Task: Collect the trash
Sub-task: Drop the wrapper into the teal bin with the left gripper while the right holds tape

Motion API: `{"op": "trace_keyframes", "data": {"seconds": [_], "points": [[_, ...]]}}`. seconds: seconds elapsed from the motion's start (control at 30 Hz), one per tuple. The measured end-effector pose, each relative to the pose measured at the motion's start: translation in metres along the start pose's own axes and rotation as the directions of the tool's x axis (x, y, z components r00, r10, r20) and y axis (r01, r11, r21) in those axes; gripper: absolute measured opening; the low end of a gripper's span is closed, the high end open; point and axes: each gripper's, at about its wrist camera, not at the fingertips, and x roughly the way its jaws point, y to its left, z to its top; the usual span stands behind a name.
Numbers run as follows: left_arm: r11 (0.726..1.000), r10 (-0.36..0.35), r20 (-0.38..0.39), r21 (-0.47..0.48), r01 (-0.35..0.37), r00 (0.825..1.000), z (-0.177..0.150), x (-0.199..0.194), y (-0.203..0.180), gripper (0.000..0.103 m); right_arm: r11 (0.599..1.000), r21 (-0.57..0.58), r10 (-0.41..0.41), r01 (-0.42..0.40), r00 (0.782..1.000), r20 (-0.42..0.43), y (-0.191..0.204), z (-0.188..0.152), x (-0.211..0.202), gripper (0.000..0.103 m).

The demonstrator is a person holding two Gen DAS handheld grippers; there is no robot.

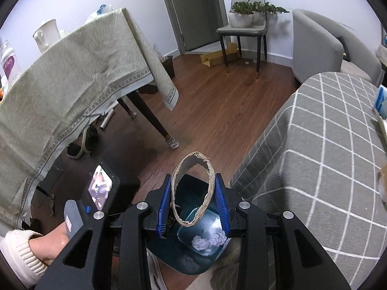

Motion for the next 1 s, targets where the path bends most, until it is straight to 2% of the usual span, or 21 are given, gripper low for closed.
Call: {"op": "trace_keyframes", "data": {"seconds": [0.1,0.13,0.17,0.2,0.33,0.37,0.53,0.77,1.0], "points": [[1.000,-0.006,-0.043,0.001,0.006,0.999,-0.009,0.012,0.007,0.017,1.000,-0.005,0.009,-0.009,1.000,-0.020,0.007,0.001,0.011,0.035],[1.000,-0.009,-0.047,0.004,0.009,0.999,-0.011,0.014,0.009,0.021,1.000,-0.007,0.012,-0.012,1.000,-0.027,0.008,0.000,0.013,0.035],[1.000,-0.008,-0.045,0.009,0.009,0.999,-0.012,0.012,0.008,0.028,1.000,-0.010,0.014,-0.015,0.999,-0.034,0.010,0.000,0.017,0.035],[1.000,-0.003,-0.040,0.015,0.004,0.999,-0.013,0.013,0.010,0.034,1.000,-0.014,0.013,-0.014,0.999,-0.040,0.013,0.001,0.021,0.035],[1.000,0.006,-0.029,0.019,-0.006,1.000,-0.016,0.008,0.018,0.041,1.000,-0.018,0.010,-0.011,0.998,-0.069,0.017,-0.001,0.035,0.035],[1.000,0.010,-0.025,0.018,-0.009,1.000,-0.016,0.007,0.020,0.047,1.000,-0.017,0.008,-0.010,0.997,-0.075,0.018,-0.001,0.038,0.035],[1.000,0.028,0.027,0.006,-0.028,0.999,-0.014,-0.011,0.033,0.062,1.000,-0.016,-0.005,0.003,0.993,-0.118,0.022,-0.006,0.060,0.035],[1.000,0.008,0.144,-0.031,-0.003,0.990,-0.008,-0.053,0.046,0.065,1.000,-0.015,-0.024,0.021,0.984,-0.178,0.025,-0.014,0.089,0.035],[0.999,0.017,0.272,-0.044,-0.006,0.962,-0.001,-0.094,0.050,0.065,1.000,-0.011,-0.030,0.028,0.965,-0.259,0.025,-0.032,0.121,0.035]]}}
